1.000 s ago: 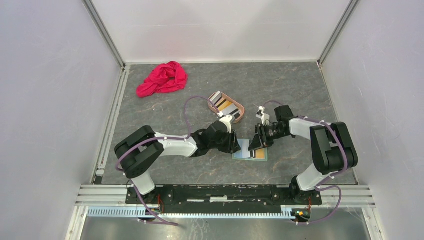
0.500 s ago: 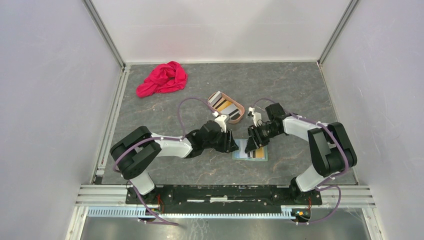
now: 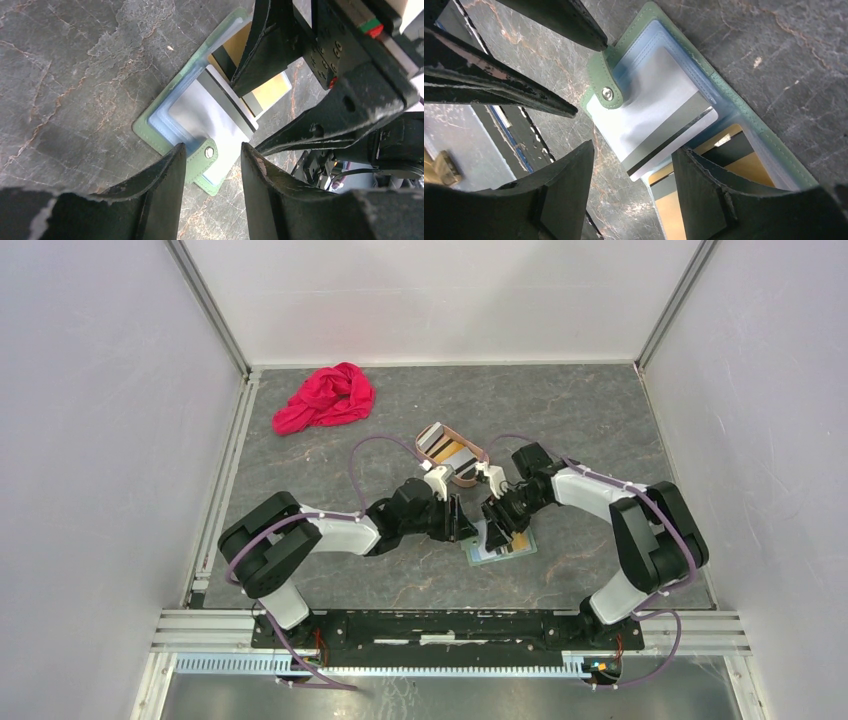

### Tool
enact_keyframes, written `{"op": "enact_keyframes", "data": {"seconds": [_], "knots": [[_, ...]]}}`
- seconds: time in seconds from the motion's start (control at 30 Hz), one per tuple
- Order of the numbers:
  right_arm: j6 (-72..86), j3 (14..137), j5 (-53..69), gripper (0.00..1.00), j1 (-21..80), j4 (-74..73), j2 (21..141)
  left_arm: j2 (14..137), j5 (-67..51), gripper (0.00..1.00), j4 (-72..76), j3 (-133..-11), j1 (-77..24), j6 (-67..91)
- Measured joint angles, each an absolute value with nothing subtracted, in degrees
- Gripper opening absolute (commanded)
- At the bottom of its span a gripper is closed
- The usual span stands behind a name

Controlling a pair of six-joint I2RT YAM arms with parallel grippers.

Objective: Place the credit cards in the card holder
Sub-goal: Insert the credit card into the card holder.

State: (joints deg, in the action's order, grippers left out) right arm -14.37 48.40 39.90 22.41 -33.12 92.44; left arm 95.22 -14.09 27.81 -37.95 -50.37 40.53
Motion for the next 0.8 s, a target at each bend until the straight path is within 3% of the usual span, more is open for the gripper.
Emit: {"op": "enact_keyframes", "data": {"seconds": [0.7, 0.77, 0.8], "knots": [[-31.40, 48.16, 33.47, 0.70, 25.02, -36.01, 86.61, 83.59, -15.14, 0.54, 35.42, -30.61, -48.29, 42.78], [-32.23, 48.16, 33.23, 0.64, 25.02, -35.90, 86.04, 82.39, -15.11, 0.54, 36.12, -29.98, -48.29, 42.78], [-32.49, 48.12, 32.95, 0.50, 25.02, -35.64, 85.34, 82.00, -15.11, 0.54, 36.38, -29.58, -48.29, 42.78]]}}
